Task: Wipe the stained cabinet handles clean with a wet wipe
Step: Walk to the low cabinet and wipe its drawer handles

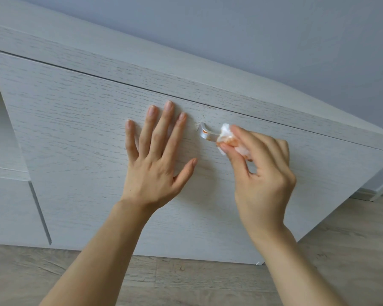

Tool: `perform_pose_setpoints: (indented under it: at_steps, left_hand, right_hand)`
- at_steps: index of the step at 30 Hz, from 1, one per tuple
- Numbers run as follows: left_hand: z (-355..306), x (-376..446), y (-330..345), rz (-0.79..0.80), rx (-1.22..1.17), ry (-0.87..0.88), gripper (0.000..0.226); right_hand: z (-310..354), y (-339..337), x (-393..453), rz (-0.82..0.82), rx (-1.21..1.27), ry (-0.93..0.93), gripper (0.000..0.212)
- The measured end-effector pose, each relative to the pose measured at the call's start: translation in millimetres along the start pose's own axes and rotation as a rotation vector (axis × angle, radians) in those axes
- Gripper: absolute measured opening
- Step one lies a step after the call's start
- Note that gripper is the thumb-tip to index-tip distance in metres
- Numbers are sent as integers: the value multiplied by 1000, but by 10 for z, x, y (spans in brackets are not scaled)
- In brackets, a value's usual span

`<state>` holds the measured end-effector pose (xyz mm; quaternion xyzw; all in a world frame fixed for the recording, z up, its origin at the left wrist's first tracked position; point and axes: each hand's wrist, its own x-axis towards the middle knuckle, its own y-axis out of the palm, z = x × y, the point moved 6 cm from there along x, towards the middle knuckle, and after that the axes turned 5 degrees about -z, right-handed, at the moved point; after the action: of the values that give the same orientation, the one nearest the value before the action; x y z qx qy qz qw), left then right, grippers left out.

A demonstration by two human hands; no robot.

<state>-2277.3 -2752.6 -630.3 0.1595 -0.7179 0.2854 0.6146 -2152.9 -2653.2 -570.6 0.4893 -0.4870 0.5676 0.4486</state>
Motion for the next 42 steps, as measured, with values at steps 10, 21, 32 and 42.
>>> perform_pose_setpoints:
  at_steps: [10, 21, 32, 42]
  left_hand:
    - [35, -71, 69, 46, 24, -58, 70]
    - [-3, -69, 114, 52, 31, -81, 72]
    - [-2, -66, 80, 53, -9, -91, 72]
    - [0, -61, 87, 72, 14, -100, 74]
  right_hand:
    - [68, 82, 31, -35, -93, -38, 11]
    - [70, 69, 21, -26, -75, -14, 8]
    - [176, 180, 63, -56, 17, 43, 10]
    - [96, 68, 32, -45, 55, 244, 9]
